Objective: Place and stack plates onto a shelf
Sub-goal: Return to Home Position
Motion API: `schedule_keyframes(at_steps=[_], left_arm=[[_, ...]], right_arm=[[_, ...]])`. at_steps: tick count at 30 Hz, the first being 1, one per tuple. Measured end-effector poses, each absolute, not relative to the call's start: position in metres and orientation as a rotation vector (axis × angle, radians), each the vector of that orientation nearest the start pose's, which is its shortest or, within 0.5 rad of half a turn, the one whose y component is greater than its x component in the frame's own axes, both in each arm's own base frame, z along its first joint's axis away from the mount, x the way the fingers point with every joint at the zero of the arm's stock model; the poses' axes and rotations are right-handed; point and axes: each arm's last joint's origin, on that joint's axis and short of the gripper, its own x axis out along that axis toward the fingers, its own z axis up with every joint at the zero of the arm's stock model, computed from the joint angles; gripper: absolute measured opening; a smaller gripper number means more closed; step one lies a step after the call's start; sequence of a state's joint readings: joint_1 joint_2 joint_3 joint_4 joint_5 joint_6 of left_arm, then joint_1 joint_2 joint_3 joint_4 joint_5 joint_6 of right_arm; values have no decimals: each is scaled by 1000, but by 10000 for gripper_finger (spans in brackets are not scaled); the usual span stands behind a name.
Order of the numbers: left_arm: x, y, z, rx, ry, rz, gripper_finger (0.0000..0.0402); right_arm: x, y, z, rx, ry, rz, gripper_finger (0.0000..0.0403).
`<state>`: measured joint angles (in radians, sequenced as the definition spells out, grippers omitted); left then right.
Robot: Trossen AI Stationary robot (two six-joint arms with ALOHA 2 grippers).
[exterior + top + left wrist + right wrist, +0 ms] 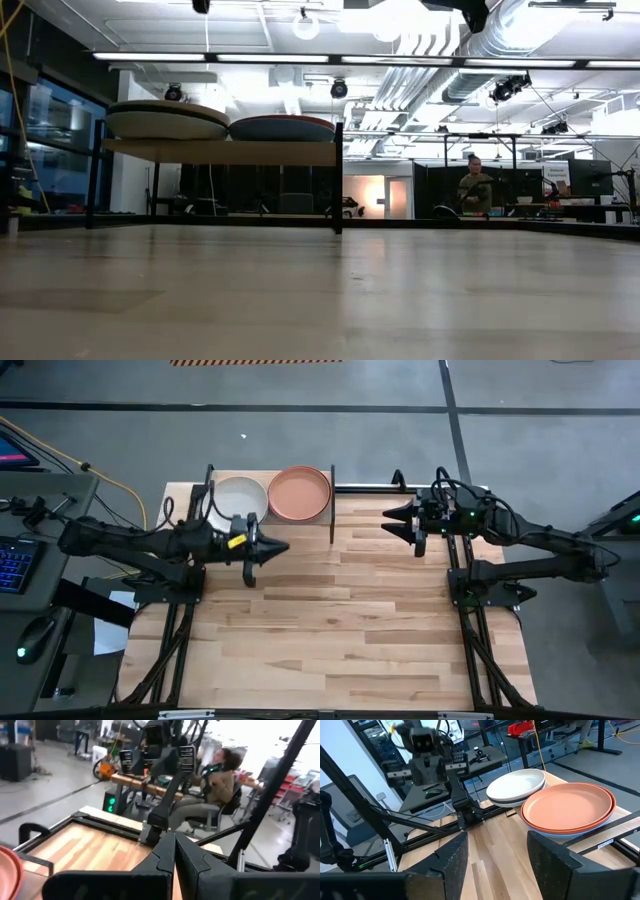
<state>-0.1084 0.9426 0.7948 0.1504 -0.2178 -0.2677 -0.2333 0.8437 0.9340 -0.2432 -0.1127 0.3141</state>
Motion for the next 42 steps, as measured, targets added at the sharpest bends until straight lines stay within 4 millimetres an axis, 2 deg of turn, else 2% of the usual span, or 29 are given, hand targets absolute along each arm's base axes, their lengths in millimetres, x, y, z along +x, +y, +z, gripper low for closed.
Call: schedule_keyframes(at_steps=[6,12,18,25,30,35,42], left_arm=[[192,-13,307,-279,-144,76,0],[163,2,287,-272,-194,61,0],[140,5,265,-315,-223,104,0],[131,2,231,-387,-190,118,0],[122,0,215,-394,-297,97,0],[118,1,195,-391,-300,116,0],[116,1,197,-414,-317,91,0]], right_arm=[[175,-38,368,337,133,-142,183],[174,-38,368,340,137,-141,183],[174,-38,368,363,136,-142,183],[174,-38,366,441,143,-150,183],[174,-38,364,464,164,-156,183],[172,-38,358,538,222,-178,183],[169,-36,349,558,322,-178,176]])
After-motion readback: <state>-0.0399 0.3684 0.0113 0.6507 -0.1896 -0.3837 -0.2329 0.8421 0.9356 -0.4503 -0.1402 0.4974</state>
